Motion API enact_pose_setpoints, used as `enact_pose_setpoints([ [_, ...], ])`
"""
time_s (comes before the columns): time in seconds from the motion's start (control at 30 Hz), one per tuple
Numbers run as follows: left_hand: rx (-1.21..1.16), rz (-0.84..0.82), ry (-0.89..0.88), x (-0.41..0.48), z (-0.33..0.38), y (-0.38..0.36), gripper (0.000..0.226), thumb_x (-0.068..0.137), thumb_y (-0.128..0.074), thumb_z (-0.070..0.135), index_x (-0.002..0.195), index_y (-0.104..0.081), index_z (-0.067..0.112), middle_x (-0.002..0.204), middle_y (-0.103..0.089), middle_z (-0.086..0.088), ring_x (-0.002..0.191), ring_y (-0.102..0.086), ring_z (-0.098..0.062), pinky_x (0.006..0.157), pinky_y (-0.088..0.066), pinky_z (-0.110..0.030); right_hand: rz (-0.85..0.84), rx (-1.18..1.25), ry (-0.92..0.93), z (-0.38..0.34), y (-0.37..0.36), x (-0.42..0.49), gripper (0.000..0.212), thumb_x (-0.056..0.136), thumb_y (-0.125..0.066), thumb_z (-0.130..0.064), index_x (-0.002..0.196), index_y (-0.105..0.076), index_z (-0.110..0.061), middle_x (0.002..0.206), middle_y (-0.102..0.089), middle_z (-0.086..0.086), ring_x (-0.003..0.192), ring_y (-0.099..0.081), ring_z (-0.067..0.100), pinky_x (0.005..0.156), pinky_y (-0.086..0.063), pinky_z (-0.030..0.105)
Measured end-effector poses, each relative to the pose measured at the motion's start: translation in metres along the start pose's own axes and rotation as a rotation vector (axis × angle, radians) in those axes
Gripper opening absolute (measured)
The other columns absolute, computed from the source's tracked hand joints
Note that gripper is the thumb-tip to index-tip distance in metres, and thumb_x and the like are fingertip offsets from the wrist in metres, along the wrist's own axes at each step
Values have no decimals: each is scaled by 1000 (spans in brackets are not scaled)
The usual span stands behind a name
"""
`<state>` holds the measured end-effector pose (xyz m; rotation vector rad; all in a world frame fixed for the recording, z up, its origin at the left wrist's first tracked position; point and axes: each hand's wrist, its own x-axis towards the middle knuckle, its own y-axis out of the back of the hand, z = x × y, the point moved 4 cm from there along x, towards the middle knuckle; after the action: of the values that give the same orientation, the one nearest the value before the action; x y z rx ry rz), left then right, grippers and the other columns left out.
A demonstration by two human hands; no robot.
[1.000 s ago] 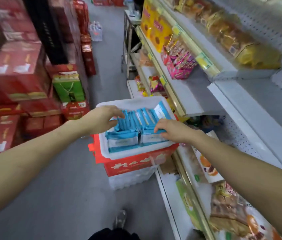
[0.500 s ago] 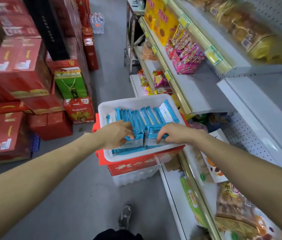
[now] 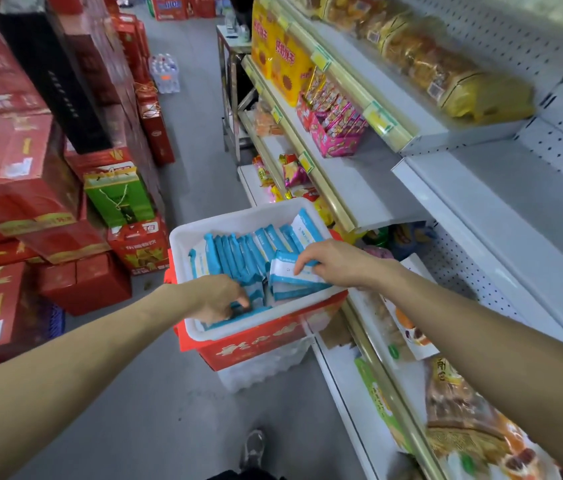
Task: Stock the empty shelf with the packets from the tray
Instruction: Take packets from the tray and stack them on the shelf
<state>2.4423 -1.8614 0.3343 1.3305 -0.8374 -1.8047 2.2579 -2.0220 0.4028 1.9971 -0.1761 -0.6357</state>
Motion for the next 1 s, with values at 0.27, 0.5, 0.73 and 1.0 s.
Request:
enact_pose_setpoints([
  [0.27, 101, 199, -35, -2, -3, 34, 37, 91, -53, 12, 114, -66, 37, 116, -64, 10, 110, -57, -17, 98, -47, -35, 147, -1, -13, 10, 38, -48, 46, 94, -44, -6, 112, -69, -40, 128, -61, -11, 114, -57, 13, 98, -49, 43],
  [0.5, 74, 348, -154, 21, 55, 164, 38, 98, -49, 8, 120, -63, 37, 114, -59, 7, 97, -59, -18, 84, -46, -34, 334, -28, -135, 41, 85, -122, 39, 94, -50, -7, 112, -72, -34, 124, -64, -8, 105, -57, 14, 91, -47, 35],
  [0.73, 48, 459, -389, 62, 201, 249, 33, 95, -55, 10, 116, -53, 36, 96, -59, 5, 81, -57, -15, 73, -47, -37, 616, -20, -356, 93, 99, -251, 42, 86, -44, -7, 101, -66, -39, 118, -70, -4, 105, -62, 23, 91, -51, 46],
  [1.0, 156, 464, -725, 111, 392, 248, 33, 92, -52, 7, 115, -52, 31, 99, -60, 0, 74, -53, -12, 65, -36, -34, 842, -126, -664, 129, 68, -441, 37, 88, -49, 2, 107, -60, -28, 116, -60, -7, 105, -57, 18, 88, -48, 40],
])
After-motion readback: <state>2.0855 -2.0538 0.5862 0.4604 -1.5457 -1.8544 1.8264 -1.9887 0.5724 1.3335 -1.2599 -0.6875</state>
